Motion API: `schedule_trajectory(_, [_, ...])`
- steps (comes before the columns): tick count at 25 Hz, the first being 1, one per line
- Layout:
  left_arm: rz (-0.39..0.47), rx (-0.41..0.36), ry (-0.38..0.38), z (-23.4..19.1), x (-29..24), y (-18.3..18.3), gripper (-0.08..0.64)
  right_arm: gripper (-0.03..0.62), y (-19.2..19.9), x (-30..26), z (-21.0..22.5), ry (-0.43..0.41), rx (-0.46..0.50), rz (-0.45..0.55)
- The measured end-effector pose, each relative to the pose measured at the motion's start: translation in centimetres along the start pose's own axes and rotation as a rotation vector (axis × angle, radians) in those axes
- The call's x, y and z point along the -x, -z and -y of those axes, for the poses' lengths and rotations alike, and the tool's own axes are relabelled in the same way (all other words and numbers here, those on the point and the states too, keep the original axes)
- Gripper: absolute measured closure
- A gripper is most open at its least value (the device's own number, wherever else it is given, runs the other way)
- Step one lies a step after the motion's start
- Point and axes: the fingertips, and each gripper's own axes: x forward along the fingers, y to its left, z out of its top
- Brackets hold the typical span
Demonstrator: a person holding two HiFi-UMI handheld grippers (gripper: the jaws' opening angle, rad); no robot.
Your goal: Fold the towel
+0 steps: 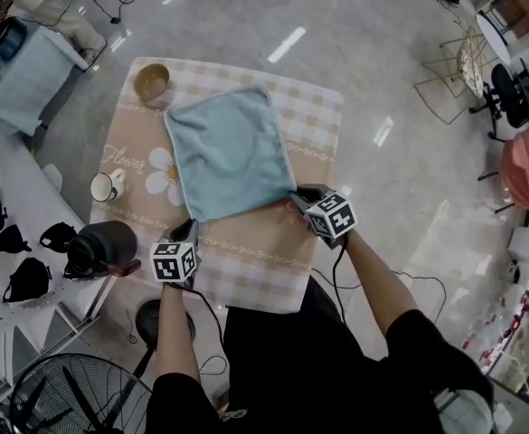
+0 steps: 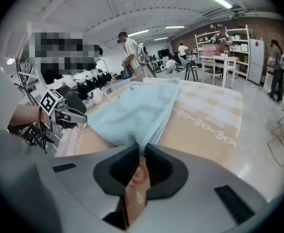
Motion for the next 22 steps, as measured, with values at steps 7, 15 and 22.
schedule_trajectory(7, [0.013, 0.040, 0.001, 0.9, 2.2, 2.0, 0.540, 0.555, 0.9, 2.0, -1.9, 0.007, 0.058, -0.023])
schedule_trajectory(15, [-0.002, 0.101, -0.022, 1.9, 7.0, 6.8, 0.541, 0.557, 5.8, 4.9, -6.1, -0.061, 0.051, -0.093])
schedule_trajectory(22, [-0.016, 0.115, -0.009, 3.8, 9.4, 8.4, 0.542, 0.557, 6.3, 7.4, -6.7, -0.067, 0.077, -0.090])
